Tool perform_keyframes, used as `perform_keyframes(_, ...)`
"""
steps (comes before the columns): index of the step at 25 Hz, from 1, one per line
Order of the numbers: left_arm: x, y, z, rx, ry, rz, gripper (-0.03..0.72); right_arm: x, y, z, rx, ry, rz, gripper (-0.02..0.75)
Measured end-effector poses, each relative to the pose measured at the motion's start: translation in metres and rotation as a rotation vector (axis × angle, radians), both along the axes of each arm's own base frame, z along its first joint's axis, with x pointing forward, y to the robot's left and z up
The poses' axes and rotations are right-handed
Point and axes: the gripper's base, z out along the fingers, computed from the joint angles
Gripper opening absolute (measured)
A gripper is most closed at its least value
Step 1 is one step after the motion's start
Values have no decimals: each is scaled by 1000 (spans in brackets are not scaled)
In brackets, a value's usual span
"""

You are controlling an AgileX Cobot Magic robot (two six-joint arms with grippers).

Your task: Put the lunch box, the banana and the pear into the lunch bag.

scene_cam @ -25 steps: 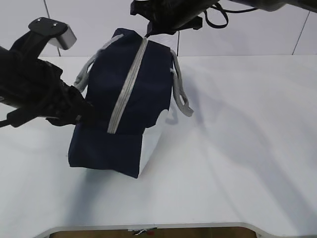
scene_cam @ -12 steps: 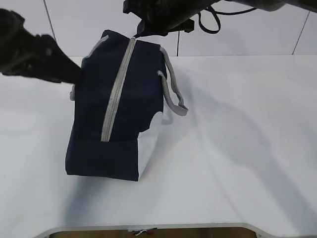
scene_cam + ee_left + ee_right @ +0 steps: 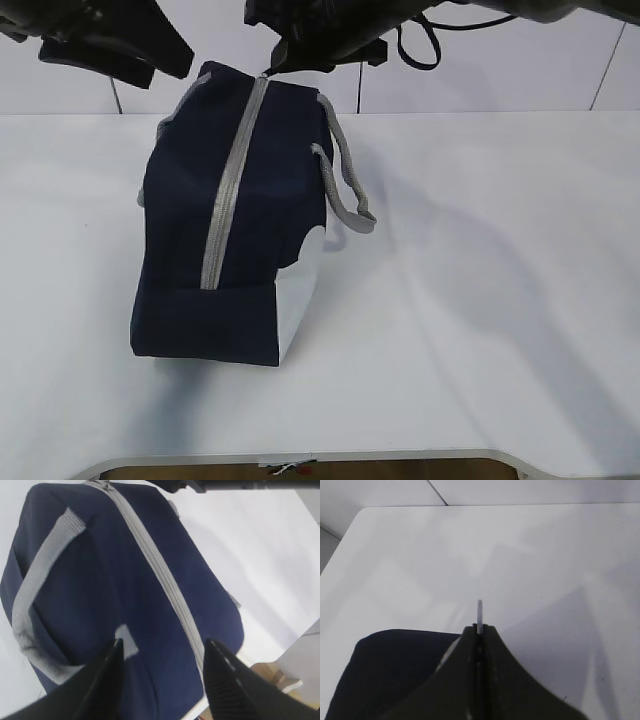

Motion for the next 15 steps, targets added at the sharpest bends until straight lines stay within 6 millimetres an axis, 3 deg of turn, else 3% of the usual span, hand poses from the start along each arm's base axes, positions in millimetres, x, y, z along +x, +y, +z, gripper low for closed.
perform_keyframes(8, 51, -15, -28, 22, 84, -16, 387, 0, 1, 0, 14, 4, 4, 13)
perform_keyframes(15, 62, -18, -49, 64, 163, -43, 281, 0, 1, 0, 15, 4, 6, 13)
